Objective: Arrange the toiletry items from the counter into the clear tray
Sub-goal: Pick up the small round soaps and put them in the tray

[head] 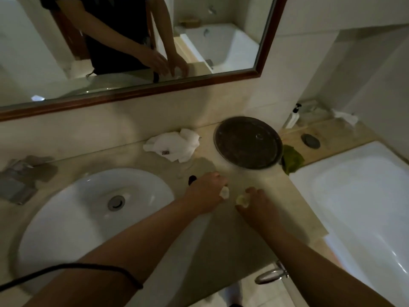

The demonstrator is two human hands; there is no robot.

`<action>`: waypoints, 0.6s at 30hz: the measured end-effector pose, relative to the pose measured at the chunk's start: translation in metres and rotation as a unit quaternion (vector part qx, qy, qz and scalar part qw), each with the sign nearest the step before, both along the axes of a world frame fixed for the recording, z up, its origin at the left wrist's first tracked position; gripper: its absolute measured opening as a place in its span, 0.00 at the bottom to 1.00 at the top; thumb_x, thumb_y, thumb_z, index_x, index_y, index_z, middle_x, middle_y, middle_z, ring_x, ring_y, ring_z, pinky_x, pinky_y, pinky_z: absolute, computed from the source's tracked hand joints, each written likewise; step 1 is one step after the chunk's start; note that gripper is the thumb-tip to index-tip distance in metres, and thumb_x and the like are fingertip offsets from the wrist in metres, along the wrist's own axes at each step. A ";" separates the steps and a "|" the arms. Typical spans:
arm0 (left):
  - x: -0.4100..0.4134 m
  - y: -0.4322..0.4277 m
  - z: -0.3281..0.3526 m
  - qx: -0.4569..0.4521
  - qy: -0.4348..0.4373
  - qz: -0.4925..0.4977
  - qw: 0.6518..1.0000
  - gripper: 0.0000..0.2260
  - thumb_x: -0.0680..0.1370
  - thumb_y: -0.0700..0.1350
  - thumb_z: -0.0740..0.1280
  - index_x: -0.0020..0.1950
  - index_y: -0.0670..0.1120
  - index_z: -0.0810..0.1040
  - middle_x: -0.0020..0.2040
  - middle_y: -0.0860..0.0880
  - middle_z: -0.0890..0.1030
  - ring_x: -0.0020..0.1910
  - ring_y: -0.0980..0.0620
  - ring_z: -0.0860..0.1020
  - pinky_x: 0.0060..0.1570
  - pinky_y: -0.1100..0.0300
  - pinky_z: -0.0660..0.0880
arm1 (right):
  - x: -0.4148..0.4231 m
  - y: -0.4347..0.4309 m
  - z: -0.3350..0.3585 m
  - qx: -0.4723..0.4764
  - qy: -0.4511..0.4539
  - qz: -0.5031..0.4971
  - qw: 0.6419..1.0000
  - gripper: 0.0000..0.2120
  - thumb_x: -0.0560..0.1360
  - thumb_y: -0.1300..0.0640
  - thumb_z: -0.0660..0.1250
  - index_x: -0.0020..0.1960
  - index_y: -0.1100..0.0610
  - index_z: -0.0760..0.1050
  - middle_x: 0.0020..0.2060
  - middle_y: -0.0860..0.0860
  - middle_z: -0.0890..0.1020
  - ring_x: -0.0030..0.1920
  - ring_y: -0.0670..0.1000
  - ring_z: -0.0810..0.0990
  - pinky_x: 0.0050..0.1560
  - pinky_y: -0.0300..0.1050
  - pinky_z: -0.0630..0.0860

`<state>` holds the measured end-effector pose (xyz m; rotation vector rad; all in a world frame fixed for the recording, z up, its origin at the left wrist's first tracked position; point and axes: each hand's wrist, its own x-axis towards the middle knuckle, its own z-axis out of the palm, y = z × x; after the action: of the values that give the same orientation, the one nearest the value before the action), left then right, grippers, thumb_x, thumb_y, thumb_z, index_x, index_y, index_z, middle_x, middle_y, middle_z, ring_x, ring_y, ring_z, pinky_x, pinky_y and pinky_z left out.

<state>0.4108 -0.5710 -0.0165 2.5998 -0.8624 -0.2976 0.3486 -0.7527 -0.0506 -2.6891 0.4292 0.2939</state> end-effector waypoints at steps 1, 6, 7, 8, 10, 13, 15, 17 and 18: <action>0.005 -0.009 0.000 0.045 0.029 0.002 0.999 0.13 0.74 0.47 0.63 0.57 0.45 0.74 0.56 0.44 0.74 0.56 0.45 0.74 0.53 0.49 0.74 | 0.003 -0.002 -0.002 0.001 0.006 0.019 1.000 0.28 0.71 0.42 0.70 0.67 0.51 0.68 0.60 0.53 0.73 0.57 0.57 0.77 0.53 0.51 0.74; 0.021 -0.047 0.000 0.227 0.083 0.015 0.970 0.15 0.77 0.41 0.62 0.64 0.44 0.69 0.61 0.41 0.71 0.59 0.40 0.73 0.50 0.50 0.71 | 0.019 -0.015 -0.017 -0.007 0.015 0.129 0.991 0.22 0.71 0.42 0.68 0.60 0.51 0.70 0.55 0.53 0.74 0.52 0.57 0.79 0.47 0.49 0.74; 0.022 -0.052 -0.002 0.251 0.093 0.019 0.963 0.16 0.77 0.41 0.62 0.65 0.44 0.68 0.61 0.41 0.72 0.59 0.40 0.73 0.50 0.50 0.72 | 0.022 -0.017 -0.018 -0.003 0.019 0.144 0.989 0.21 0.72 0.43 0.68 0.59 0.51 0.70 0.54 0.53 0.74 0.52 0.57 0.79 0.47 0.49 0.74; 0.023 -0.056 -0.005 0.268 0.102 0.024 0.958 0.18 0.77 0.40 0.62 0.66 0.44 0.67 0.62 0.40 0.72 0.59 0.40 0.74 0.50 0.49 0.73 | 0.025 -0.020 -0.020 0.002 0.019 0.156 0.988 0.19 0.72 0.44 0.67 0.59 0.52 0.71 0.54 0.54 0.74 0.52 0.58 0.79 0.47 0.48 0.73; 0.024 -0.064 -0.010 0.274 0.108 0.043 0.955 0.23 0.77 0.40 0.63 0.71 0.44 0.63 0.65 0.40 0.71 0.61 0.39 0.73 0.53 0.47 0.74 | 0.029 -0.026 -0.022 0.021 0.015 0.178 0.984 0.17 0.73 0.47 0.66 0.57 0.53 0.71 0.54 0.55 0.74 0.52 0.58 0.78 0.47 0.48 0.73; 0.024 -0.075 -0.016 0.280 0.096 0.059 0.953 0.25 0.77 0.41 0.65 0.72 0.46 0.62 0.65 0.41 0.71 0.60 0.39 0.74 0.53 0.45 0.76 | 0.036 -0.039 -0.021 0.062 0.023 0.182 0.981 0.16 0.74 0.48 0.66 0.58 0.54 0.71 0.55 0.55 0.73 0.53 0.58 0.77 0.47 0.47 0.70; 0.023 -0.083 -0.016 0.280 0.090 0.054 0.954 0.19 0.78 0.43 0.63 0.68 0.46 0.66 0.62 0.41 0.72 0.57 0.40 0.75 0.52 0.45 0.76 | 0.039 -0.047 -0.020 0.082 0.034 0.185 0.979 0.16 0.75 0.48 0.65 0.60 0.53 0.70 0.57 0.54 0.72 0.54 0.58 0.77 0.48 0.47 0.69; 0.023 -0.089 -0.016 0.281 0.091 0.043 0.954 0.13 0.79 0.44 0.61 0.63 0.46 0.69 0.60 0.40 0.72 0.56 0.40 0.75 0.50 0.48 0.75 | 0.040 -0.055 -0.019 0.094 0.027 0.179 0.979 0.16 0.74 0.49 0.65 0.60 0.52 0.70 0.57 0.54 0.72 0.55 0.57 0.76 0.50 0.47 0.70; 0.023 -0.091 -0.014 0.282 0.095 0.036 0.954 0.11 0.79 0.43 0.61 0.62 0.46 0.70 0.60 0.40 0.72 0.56 0.41 0.75 0.49 0.50 0.73 | 0.041 -0.059 -0.019 0.095 0.021 0.175 0.980 0.16 0.74 0.49 0.65 0.60 0.52 0.70 0.57 0.53 0.73 0.54 0.56 0.76 0.51 0.47 0.71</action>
<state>0.4336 -0.6618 -0.0308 3.0367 -0.6835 -0.8690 0.3897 -0.8116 -0.0696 -2.5618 -0.0638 0.4657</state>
